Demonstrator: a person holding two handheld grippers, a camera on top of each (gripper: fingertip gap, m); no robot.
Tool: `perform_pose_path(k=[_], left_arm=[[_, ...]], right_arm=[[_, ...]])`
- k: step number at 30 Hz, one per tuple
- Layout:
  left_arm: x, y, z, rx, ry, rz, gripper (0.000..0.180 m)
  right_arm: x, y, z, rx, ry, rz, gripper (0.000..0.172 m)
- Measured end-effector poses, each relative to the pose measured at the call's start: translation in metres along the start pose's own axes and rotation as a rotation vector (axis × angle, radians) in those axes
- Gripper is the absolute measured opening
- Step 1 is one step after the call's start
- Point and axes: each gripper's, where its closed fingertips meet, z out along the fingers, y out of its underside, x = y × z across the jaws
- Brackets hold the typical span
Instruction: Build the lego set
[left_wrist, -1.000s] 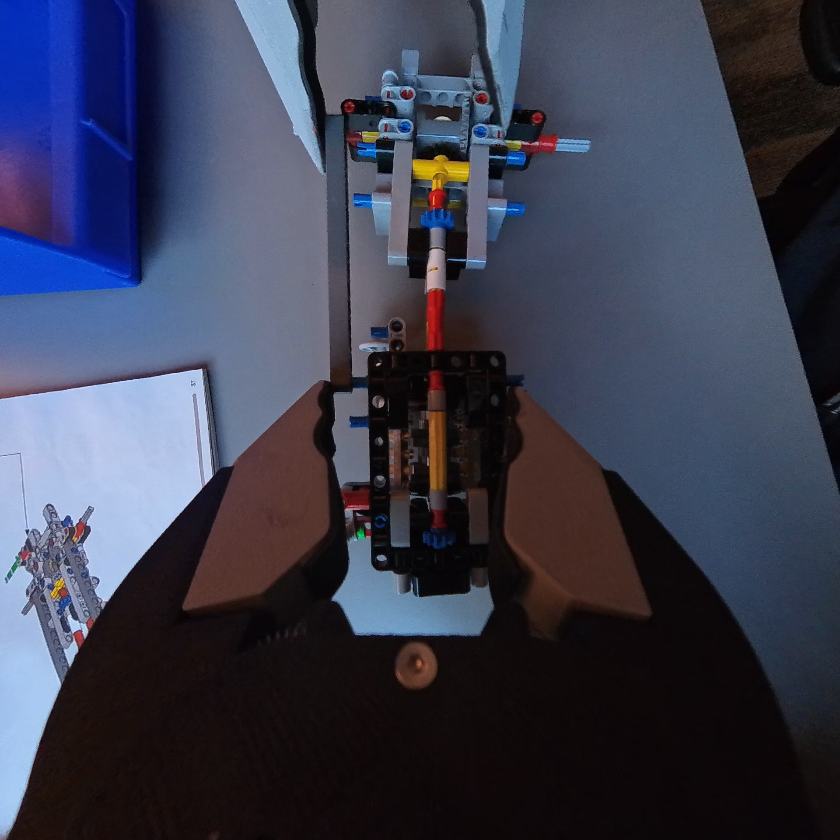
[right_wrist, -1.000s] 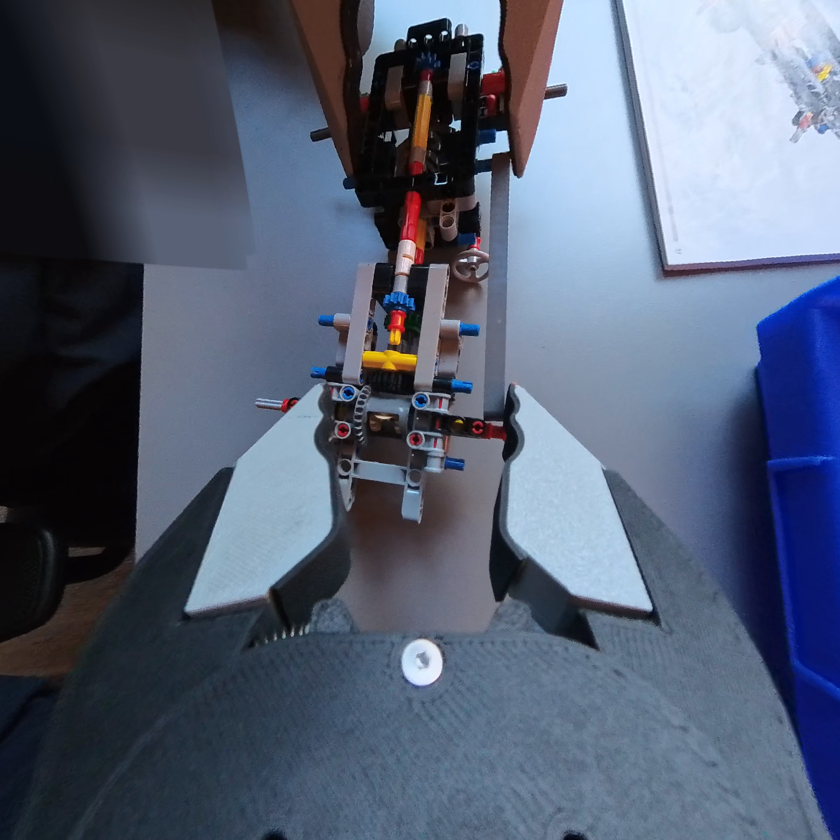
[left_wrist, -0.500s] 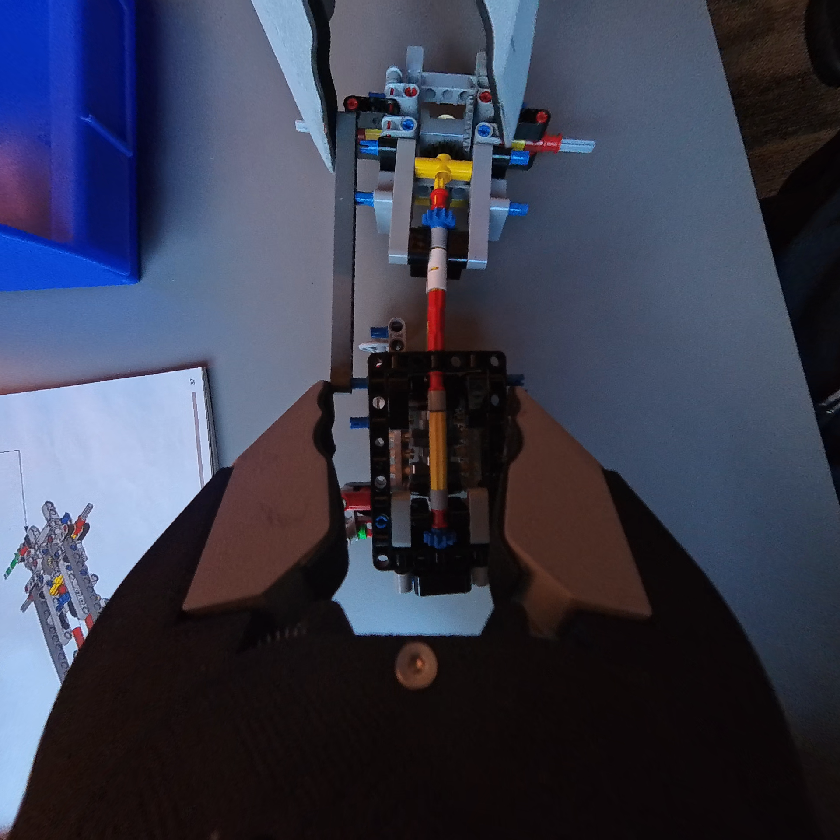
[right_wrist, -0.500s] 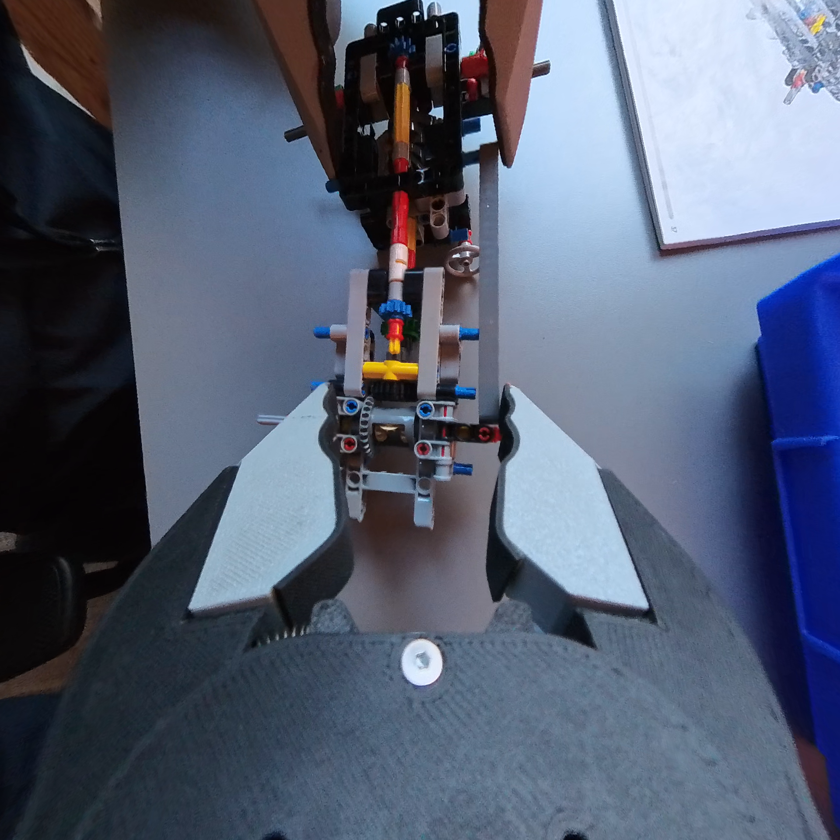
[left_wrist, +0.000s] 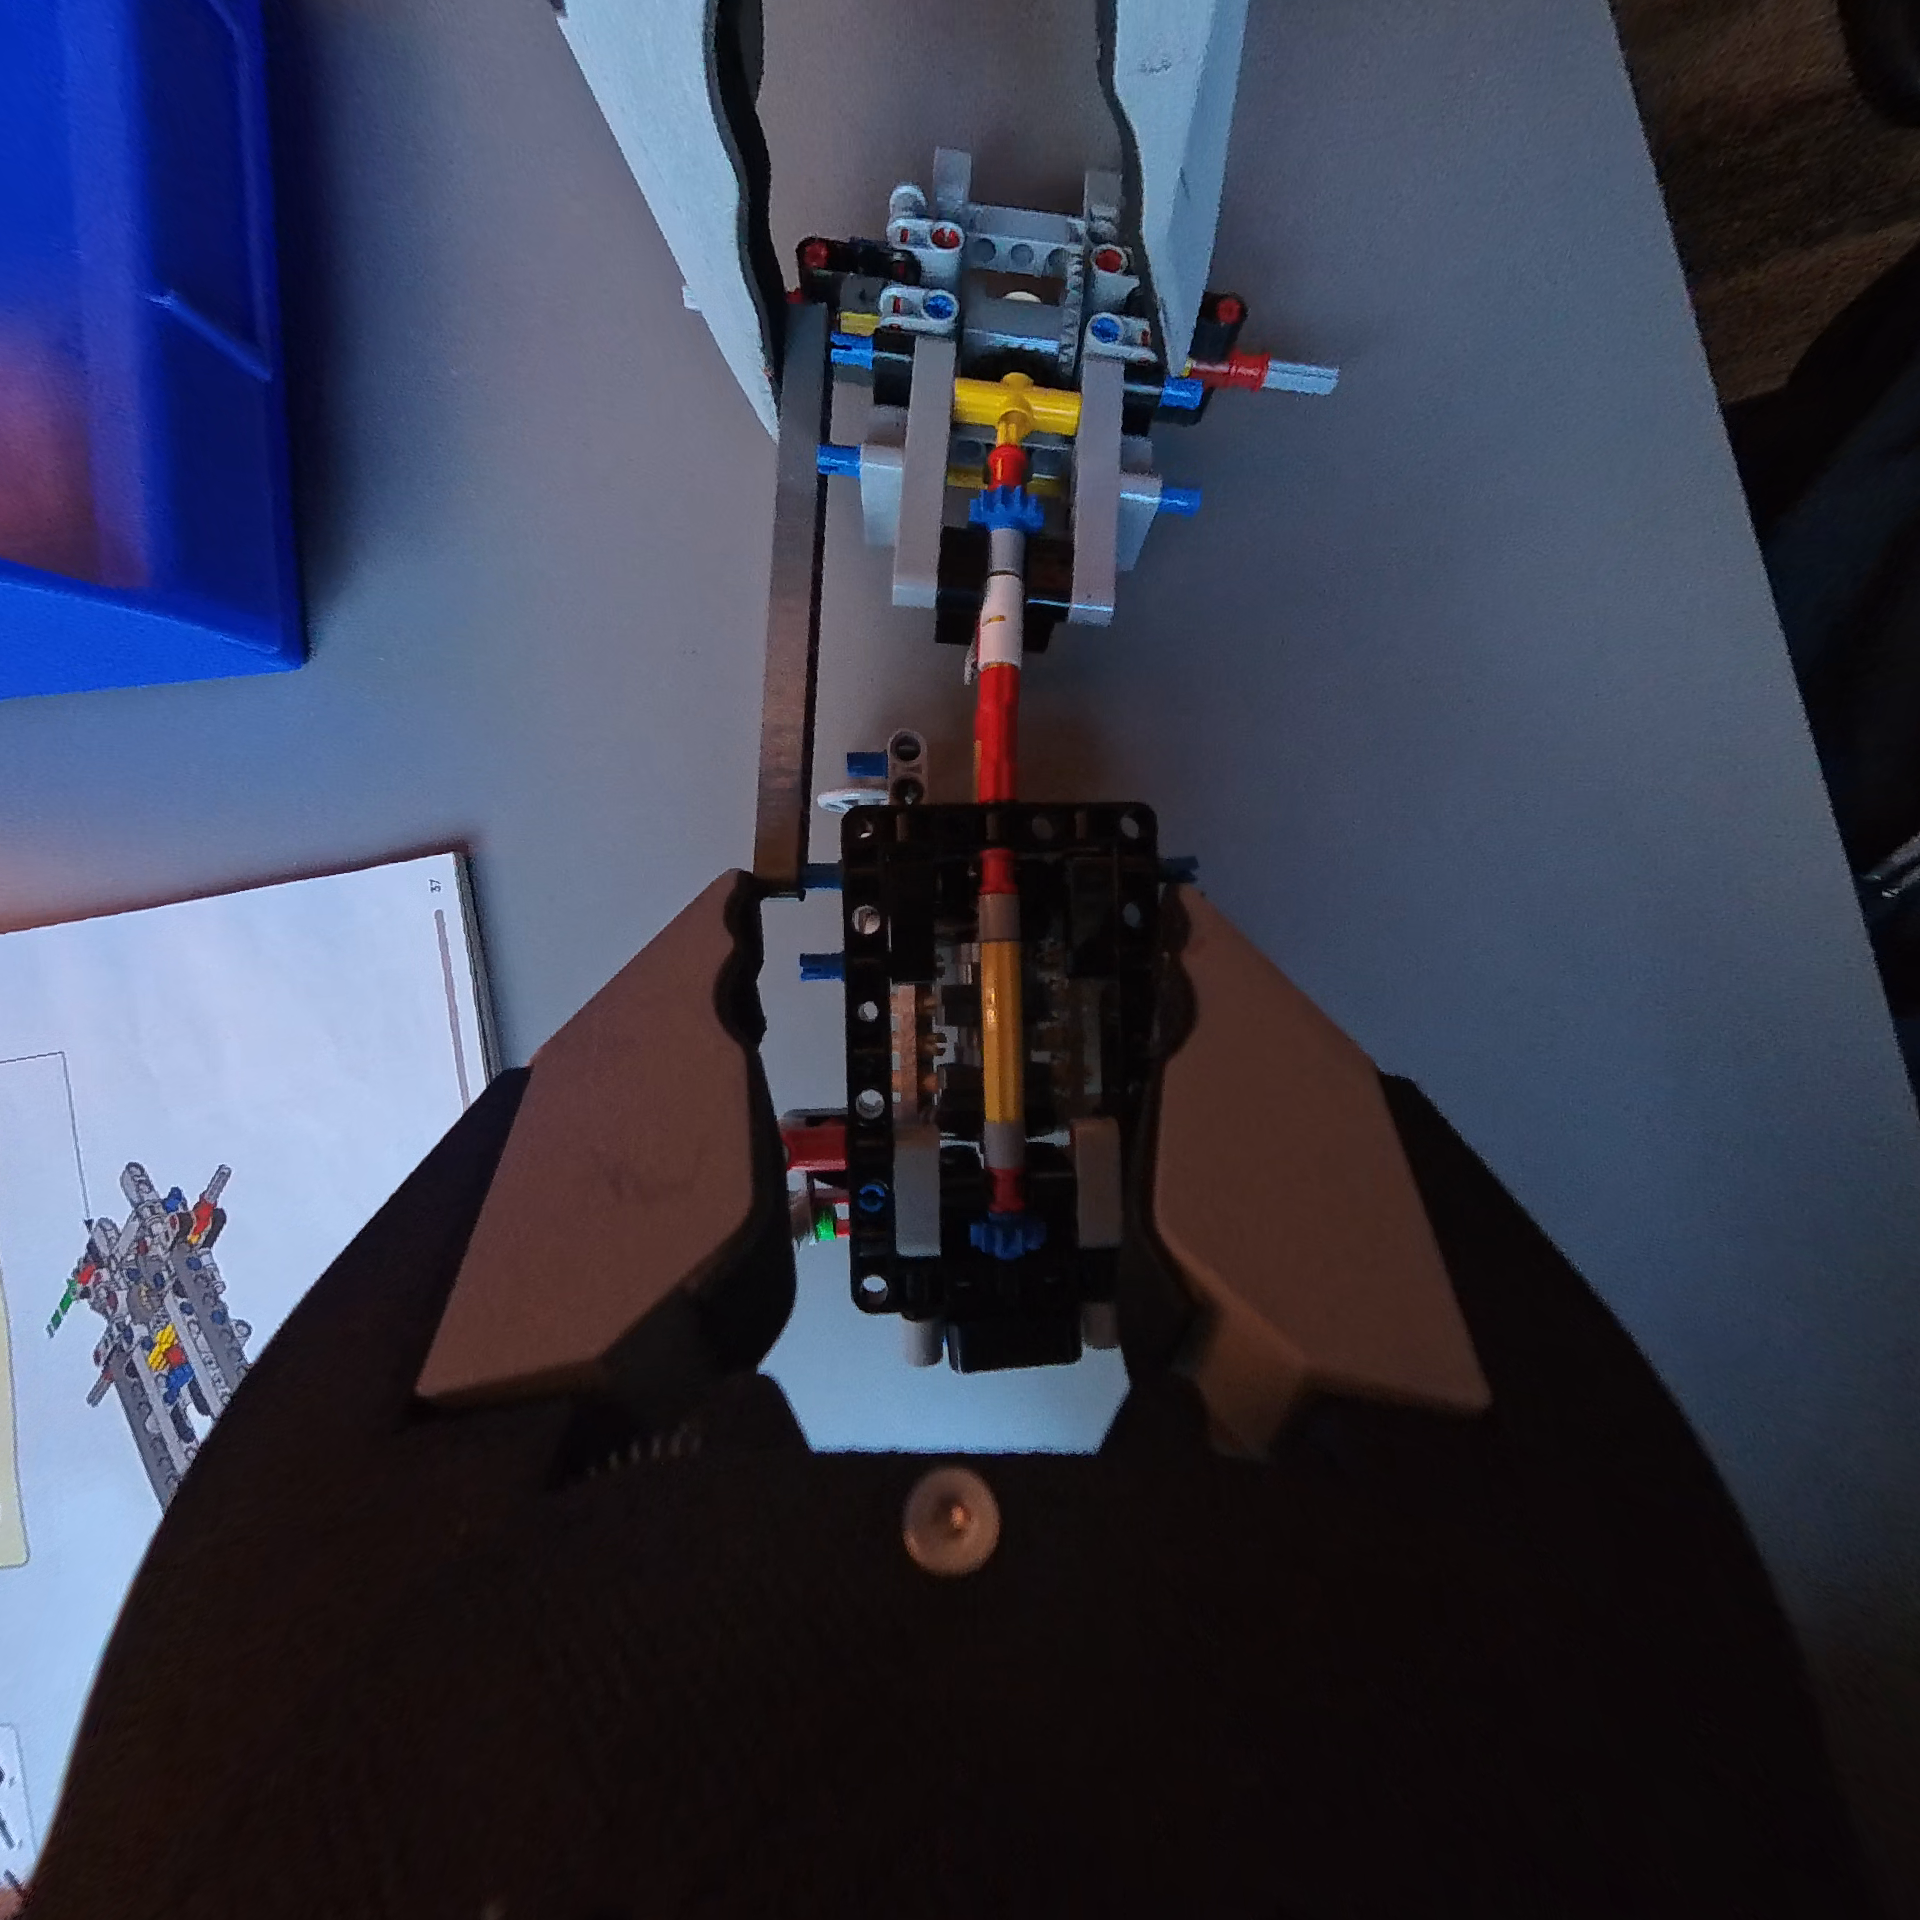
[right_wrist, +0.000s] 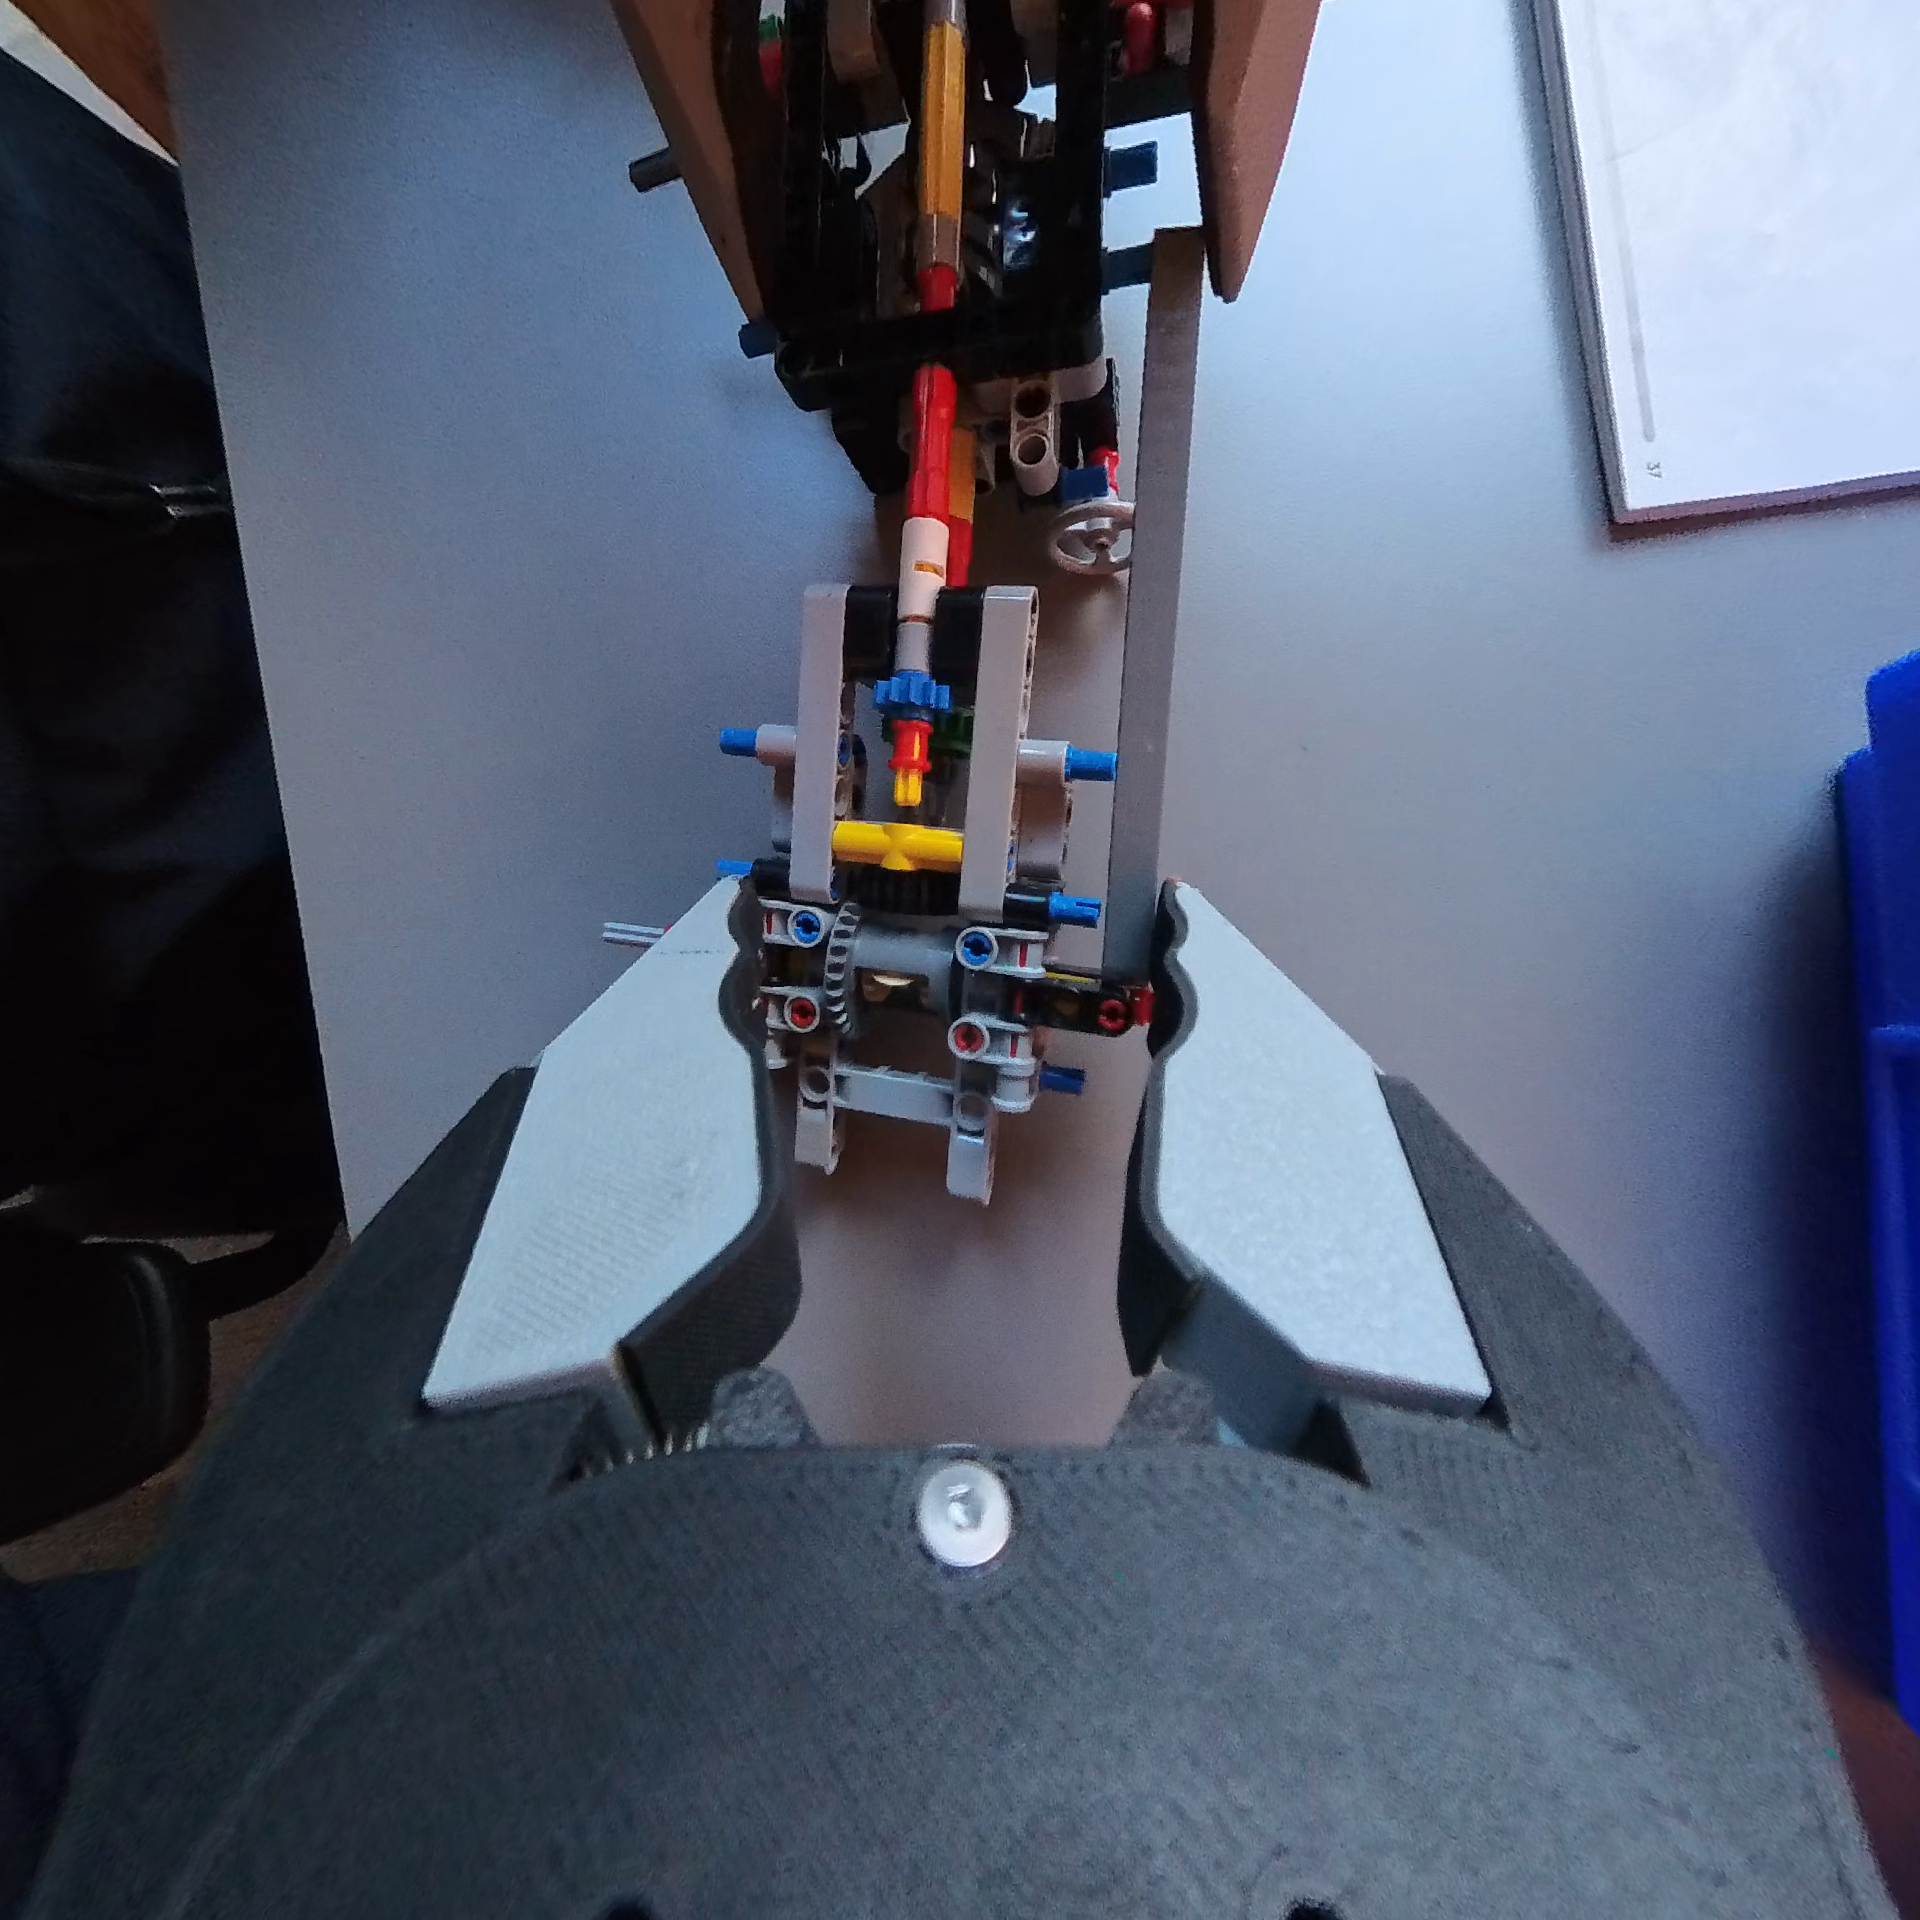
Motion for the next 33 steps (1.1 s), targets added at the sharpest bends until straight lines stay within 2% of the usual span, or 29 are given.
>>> perform_pose_path(k=[10, 19, 25, 30, 33], left_arm=[[-0.0010, 0.0006, -0.0005, 0.000, -0.001, 0.003, 0.075], [-0.0017, -0.0004, -0.0004, 0.000, -0.013, 0.012, 0.075], [-0.0014, -0.0004, -0.0004, -0.002, -0.017, 0.011, 0.075], [-0.0014, -0.0004, -0.0001, 0.000, -0.015, 0.003, 0.075], [-0.0014, -0.0004, -0.0001, -0.002, -0.017, 0.006, 0.075]], right_arm=[[0.0015, -0.0018, 0.0003, 0.000, 0.029, -0.005, 0.072], [0.0024, -0.0004, 0.0036, 0.052, -0.104, 0.110, 0.073], [0.0073, -0.0022, -0.0018, 0.088, -0.116, 0.134, 0.059], [0.0062, -0.0017, -0.0008, 0.078, -0.109, 0.130, 0.063], [0.0072, -0.0038, -0.0013, 0.096, -0.130, 0.172, 0.059]])
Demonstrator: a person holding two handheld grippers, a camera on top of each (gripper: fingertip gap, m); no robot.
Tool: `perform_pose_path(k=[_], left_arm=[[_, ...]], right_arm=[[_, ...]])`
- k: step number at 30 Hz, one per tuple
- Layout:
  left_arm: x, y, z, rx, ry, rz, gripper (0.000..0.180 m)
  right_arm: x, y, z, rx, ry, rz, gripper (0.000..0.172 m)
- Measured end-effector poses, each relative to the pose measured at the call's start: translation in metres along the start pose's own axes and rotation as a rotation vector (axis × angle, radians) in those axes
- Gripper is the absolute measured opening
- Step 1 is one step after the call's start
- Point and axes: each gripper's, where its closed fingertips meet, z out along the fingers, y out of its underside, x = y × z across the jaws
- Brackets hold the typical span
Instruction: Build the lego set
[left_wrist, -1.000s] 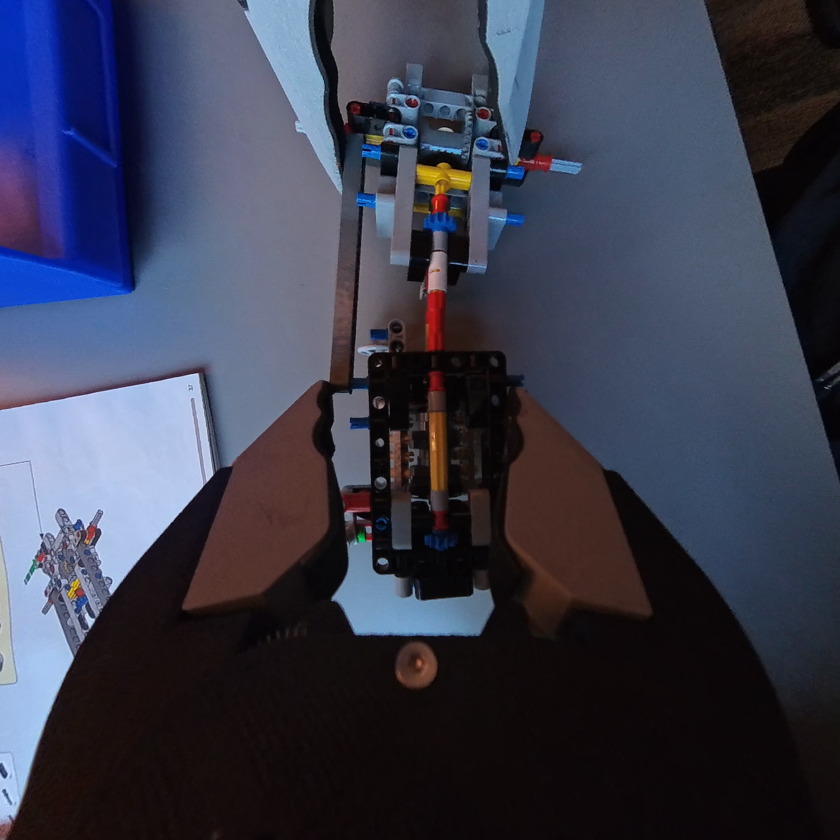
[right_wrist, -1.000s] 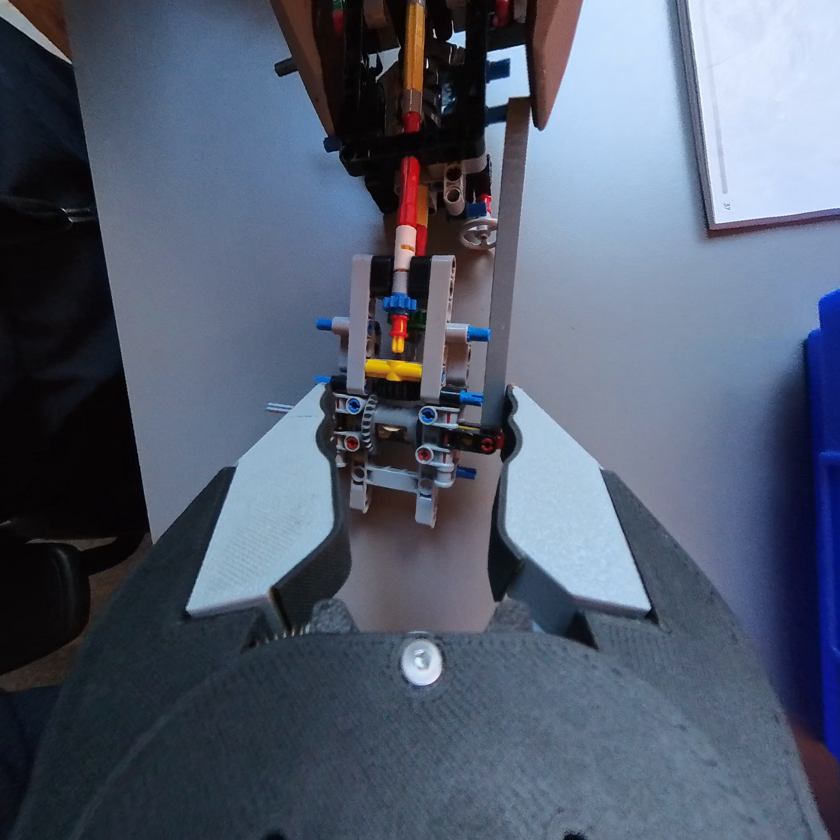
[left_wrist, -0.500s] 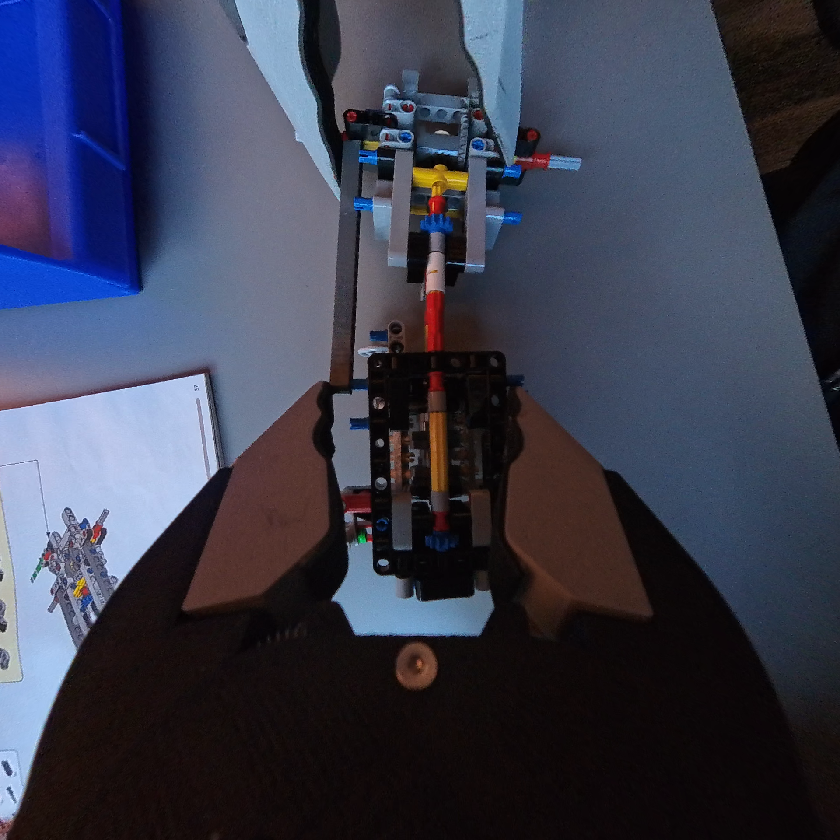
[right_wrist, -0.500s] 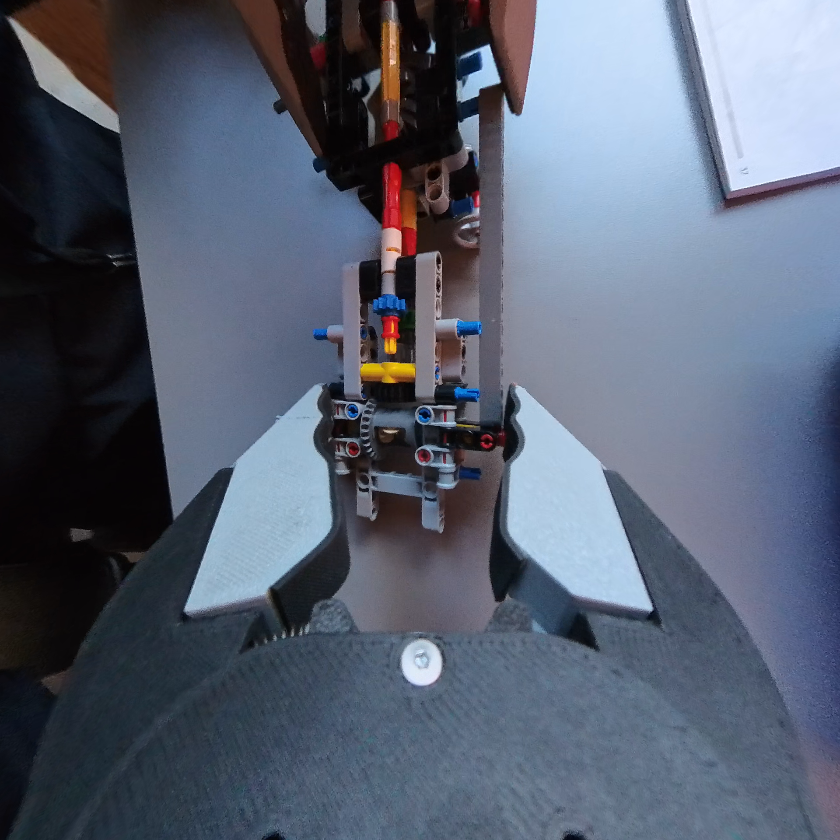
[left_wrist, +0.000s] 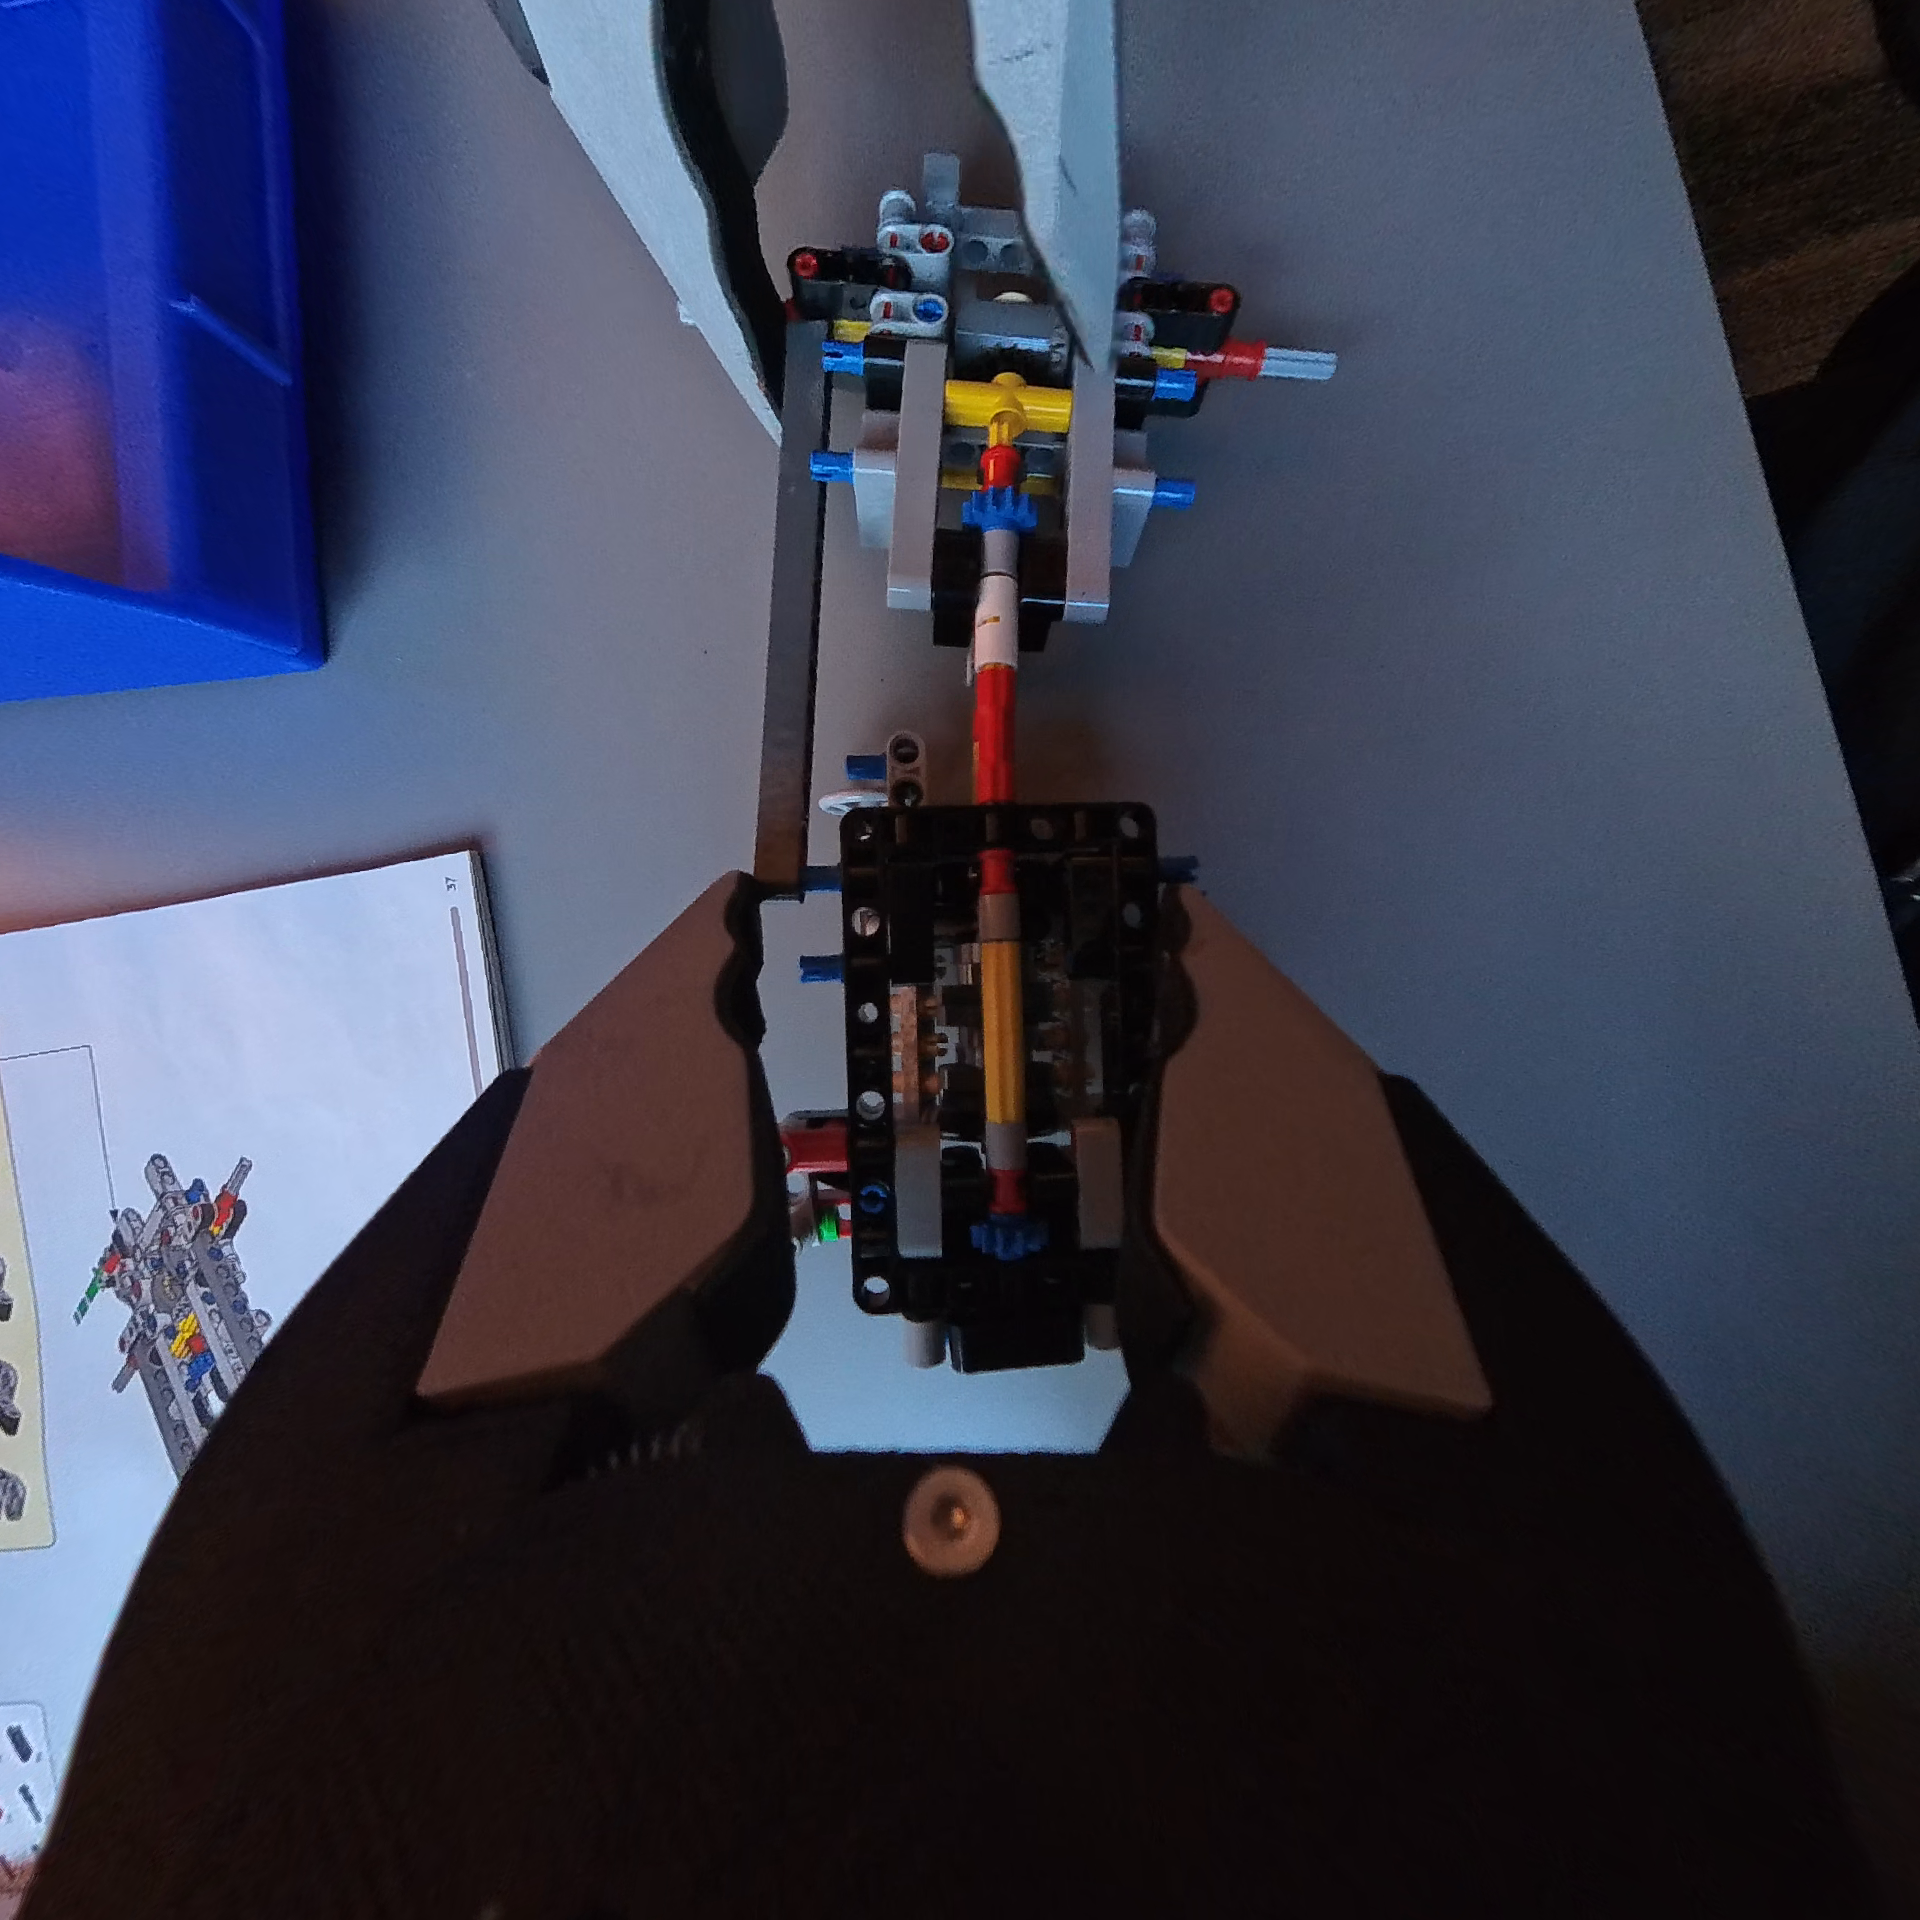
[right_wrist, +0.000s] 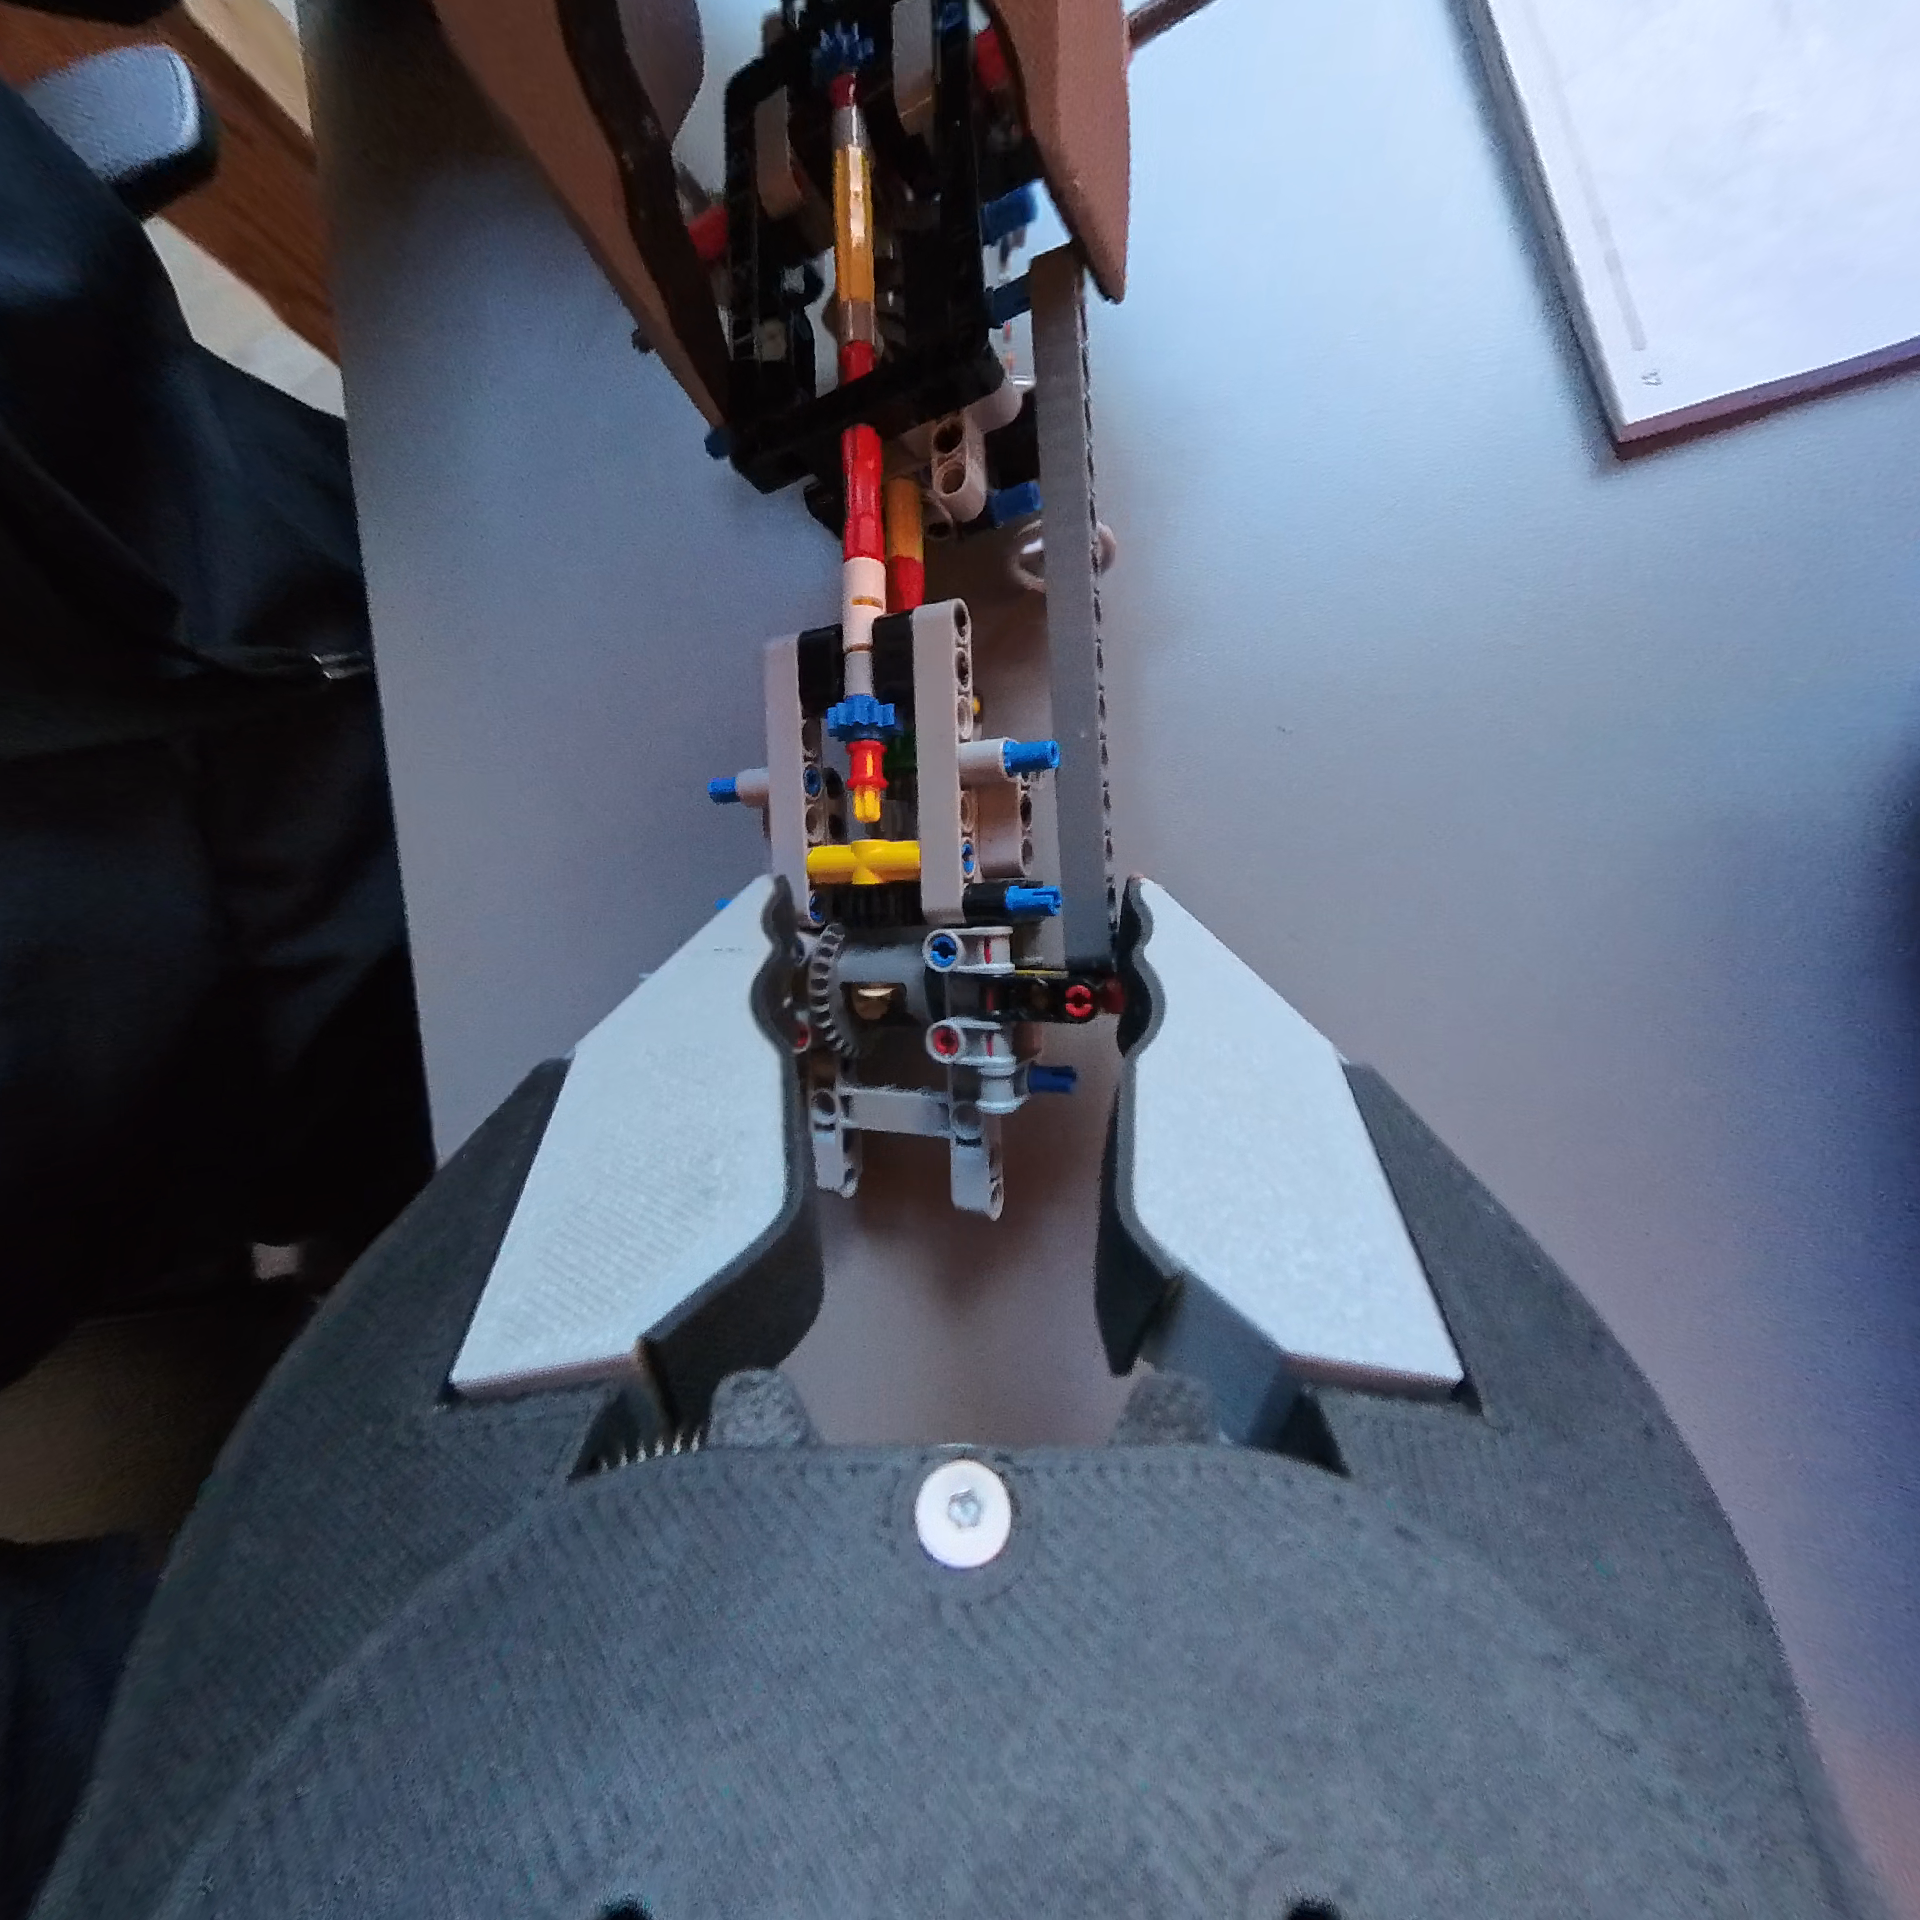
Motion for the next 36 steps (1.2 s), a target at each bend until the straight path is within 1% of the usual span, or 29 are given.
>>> perform_pose_path(k=[2, 4, 5, 7, 10, 14, 18, 19, 23, 30, 32, 34, 36], left_arm=[[0.000, 0.000, 0.000, -0.002, -0.003, 0.005, 0.075], [0.001, -0.001, 0.000, 0.004, -0.001, 0.012, 0.075], [0.002, -0.002, 0.001, 0.007, 0.003, 0.015, 0.074], [0.003, -0.004, 0.002, 0.009, 0.009, 0.022, 0.075], [0.004, -0.004, 0.002, 0.010, 0.010, 0.025, 0.075], [0.004, -0.003, 0.001, 0.008, 0.008, 0.022, 0.074], [0.003, -0.002, 0.001, 0.005, 0.006, 0.020, 0.072], [0.003, 0.000, 0.000, -0.001, 0.005, 0.023, 0.068], [0.003, 0.000, 0.000, 0.010, 0.007, 0.019, 0.067], [0.002, -0.002, 0.001, 0.024, 0.019, 0.018, 0.067], [0.002, -0.002, 0.001, 0.025, 0.019, 0.018, 0.067], [0.002, -0.001, 0.001, 0.022, 0.018, 0.012, 0.067], [0.001, 0.000, 0.000, 0.013, 0.011, 0.013, 0.067]], right_arm=[[0.000, -0.004, -0.003, 0.044, -0.055, 0.069, 0.054], [-0.002, -0.007, -0.007, 0.090, -0.158, 0.167, 0.052], [-0.003, -0.006, -0.008, 0.102, -0.216, 0.212, 0.053], [-0.001, -0.005, -0.009, 0.108, -0.295, 0.279, 0.046], [0.010, -0.003, -0.010, 0.127, -0.333, 0.345, 0.027], [0.015, -0.007, -0.019, 0.190, -0.447, 0.430, 0.018], [0.020, -0.004, -0.021, 0.198, -0.470, 0.458, 0.010], [0.020, -0.004, -0.020, 0.191, -0.465, 0.455, 0.015], [0.026, 0.004, -0.012, 0.124, -0.354, 0.399, 0.030], [0.029, -0.012, -0.017, 0.176, -0.211, 0.195, 0.029], [0.039, -0.012, -0.018, 0.168, -0.105, 0.137, 0.027], [0.054, -0.006, -0.018, 0.131, 0.035, 0.088, 0.025], [0.061, -0.004, -0.015, 0.099, 0.115, 0.047, 0.021]])
